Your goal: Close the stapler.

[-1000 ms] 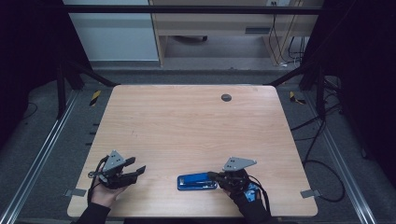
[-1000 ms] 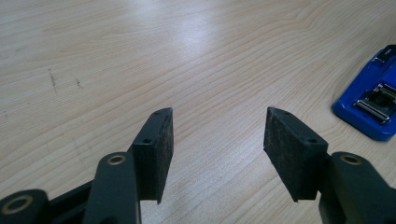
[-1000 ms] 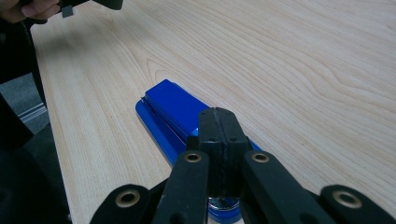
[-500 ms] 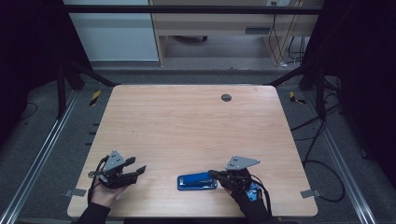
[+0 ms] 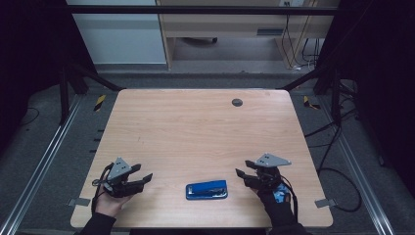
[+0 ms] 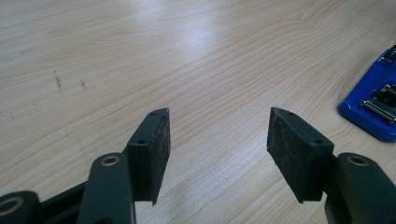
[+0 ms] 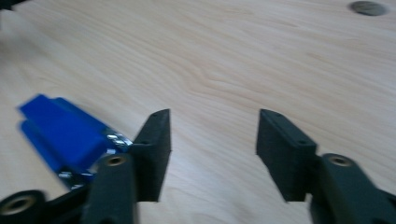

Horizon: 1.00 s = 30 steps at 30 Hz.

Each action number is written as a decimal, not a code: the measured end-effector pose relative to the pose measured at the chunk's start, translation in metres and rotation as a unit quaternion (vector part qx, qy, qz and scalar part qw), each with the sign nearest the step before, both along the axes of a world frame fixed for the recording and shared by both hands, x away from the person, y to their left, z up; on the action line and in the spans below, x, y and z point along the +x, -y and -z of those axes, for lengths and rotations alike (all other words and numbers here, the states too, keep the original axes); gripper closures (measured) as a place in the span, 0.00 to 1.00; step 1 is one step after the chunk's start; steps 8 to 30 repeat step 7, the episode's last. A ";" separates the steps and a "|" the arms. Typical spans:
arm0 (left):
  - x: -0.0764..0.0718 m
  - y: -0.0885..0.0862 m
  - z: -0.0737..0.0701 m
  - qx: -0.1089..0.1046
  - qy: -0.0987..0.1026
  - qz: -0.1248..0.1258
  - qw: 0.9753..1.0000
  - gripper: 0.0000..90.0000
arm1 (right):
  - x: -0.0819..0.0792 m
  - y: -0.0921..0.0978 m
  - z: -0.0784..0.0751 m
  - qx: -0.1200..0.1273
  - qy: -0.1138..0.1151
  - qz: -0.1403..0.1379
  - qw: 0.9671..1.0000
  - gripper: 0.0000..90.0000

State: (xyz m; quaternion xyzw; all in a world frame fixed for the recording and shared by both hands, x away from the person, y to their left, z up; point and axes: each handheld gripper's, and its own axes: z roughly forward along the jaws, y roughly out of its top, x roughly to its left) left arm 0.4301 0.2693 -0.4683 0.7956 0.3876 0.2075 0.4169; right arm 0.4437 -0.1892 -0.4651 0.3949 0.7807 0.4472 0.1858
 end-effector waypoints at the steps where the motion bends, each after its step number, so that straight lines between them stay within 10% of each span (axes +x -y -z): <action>1: 0.001 0.000 0.000 0.001 0.000 -0.001 1.000 0.42 | 0.002 0.003 0.001 -0.005 0.004 0.005 1.000 0.43; 7: 0.004 -0.003 0.001 0.005 -0.002 -0.016 1.000 0.37 | 0.013 0.028 0.008 -0.060 -0.015 0.058 0.996 0.32; 30: 0.004 -0.003 0.001 0.005 -0.002 -0.016 1.000 0.37 | 0.013 0.028 0.008 -0.060 -0.015 0.058 0.996 0.32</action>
